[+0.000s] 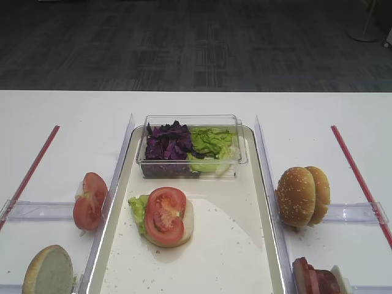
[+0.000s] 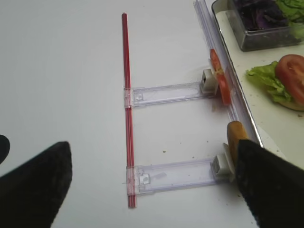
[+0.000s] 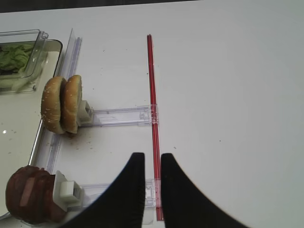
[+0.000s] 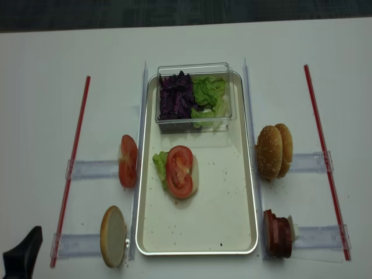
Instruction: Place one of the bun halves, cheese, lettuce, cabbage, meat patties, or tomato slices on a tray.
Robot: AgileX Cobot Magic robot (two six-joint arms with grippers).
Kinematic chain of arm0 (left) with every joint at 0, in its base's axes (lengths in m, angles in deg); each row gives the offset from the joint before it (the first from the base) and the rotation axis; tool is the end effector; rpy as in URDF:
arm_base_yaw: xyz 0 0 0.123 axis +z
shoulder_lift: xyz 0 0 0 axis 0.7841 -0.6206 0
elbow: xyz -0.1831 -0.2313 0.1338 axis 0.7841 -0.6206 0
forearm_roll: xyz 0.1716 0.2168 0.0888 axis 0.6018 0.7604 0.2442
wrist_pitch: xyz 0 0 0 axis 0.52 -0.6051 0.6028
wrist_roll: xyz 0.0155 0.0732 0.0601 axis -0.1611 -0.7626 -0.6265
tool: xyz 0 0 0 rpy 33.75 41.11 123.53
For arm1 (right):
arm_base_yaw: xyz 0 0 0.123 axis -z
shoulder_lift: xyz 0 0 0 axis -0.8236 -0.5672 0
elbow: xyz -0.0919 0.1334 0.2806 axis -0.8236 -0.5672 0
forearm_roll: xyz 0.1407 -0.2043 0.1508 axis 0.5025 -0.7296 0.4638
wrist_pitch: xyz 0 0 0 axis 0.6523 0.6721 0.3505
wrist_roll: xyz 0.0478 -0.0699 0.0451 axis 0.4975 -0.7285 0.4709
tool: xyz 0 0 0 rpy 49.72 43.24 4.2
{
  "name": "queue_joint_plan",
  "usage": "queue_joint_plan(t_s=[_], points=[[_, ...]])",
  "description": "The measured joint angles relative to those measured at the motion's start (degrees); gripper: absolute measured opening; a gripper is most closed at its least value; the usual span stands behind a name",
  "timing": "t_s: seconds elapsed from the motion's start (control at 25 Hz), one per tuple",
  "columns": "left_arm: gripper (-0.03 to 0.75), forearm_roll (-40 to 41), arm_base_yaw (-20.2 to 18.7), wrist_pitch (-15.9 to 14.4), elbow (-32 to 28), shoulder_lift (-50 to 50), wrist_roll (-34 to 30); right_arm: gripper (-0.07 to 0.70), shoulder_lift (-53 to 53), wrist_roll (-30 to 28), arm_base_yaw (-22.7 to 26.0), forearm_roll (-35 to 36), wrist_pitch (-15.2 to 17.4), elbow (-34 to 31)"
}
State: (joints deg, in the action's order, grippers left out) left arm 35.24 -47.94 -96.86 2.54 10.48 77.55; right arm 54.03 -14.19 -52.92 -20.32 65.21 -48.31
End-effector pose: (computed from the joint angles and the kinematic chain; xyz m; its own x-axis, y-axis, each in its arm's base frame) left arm 0.0130 -0.0039 0.2937 -0.5833 0.0345 -0.8116 0.0179 0.9994 0.0296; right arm -0.0084 0.0049 0.2816 -0.5186 0.0705 -0.8521 0.0284 0.9975 0.0652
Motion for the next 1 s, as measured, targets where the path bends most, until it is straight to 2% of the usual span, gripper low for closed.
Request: queue_joint_plan(t_s=[0.16,0.36,1.0], points=[[0.64,0.0,0.0,-2.89,0.0,4.1,0.0,0.129,0.0,0.0,0.0,0.0,0.0,0.0],[0.64,0.0,0.0,-4.96,-0.77,7.77,0.0,0.129,0.0,0.0,0.0,0.0,0.0,0.0],[0.639,0.22,0.0,-5.08,-1.03,7.91,1.45,0.129,0.0,0.0,0.0,0.0,0.0,0.0]])
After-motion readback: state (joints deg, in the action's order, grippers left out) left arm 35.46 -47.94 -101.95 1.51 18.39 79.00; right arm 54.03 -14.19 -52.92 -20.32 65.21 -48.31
